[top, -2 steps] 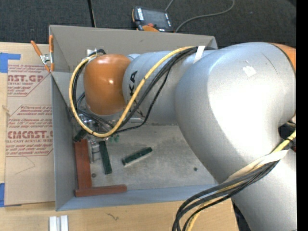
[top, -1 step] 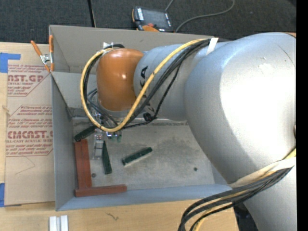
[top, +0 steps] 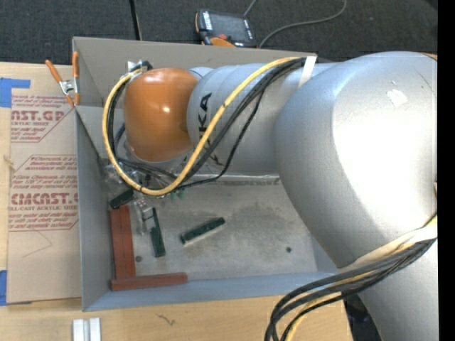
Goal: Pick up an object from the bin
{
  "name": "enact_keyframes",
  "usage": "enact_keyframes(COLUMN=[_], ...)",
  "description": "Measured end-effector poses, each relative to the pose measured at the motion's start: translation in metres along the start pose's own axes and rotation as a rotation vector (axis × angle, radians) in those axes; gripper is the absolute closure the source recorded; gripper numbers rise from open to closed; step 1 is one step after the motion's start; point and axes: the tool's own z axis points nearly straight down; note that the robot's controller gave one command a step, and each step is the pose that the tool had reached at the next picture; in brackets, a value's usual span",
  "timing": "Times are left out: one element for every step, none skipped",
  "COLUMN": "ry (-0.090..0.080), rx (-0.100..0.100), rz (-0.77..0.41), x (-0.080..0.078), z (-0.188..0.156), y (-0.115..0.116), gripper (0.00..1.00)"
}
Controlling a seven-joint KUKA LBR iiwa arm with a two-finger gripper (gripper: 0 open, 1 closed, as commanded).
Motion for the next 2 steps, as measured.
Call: enact_keyframes(ry=[-0.002, 0.001], rx=[0.001, 0.003], rz=[-0.346, -0.685], x=[0.0115, 0.0089], z=[0.029, 0.0286], y=[0.0007, 0.0004], gripper=[0.0, 0.0])
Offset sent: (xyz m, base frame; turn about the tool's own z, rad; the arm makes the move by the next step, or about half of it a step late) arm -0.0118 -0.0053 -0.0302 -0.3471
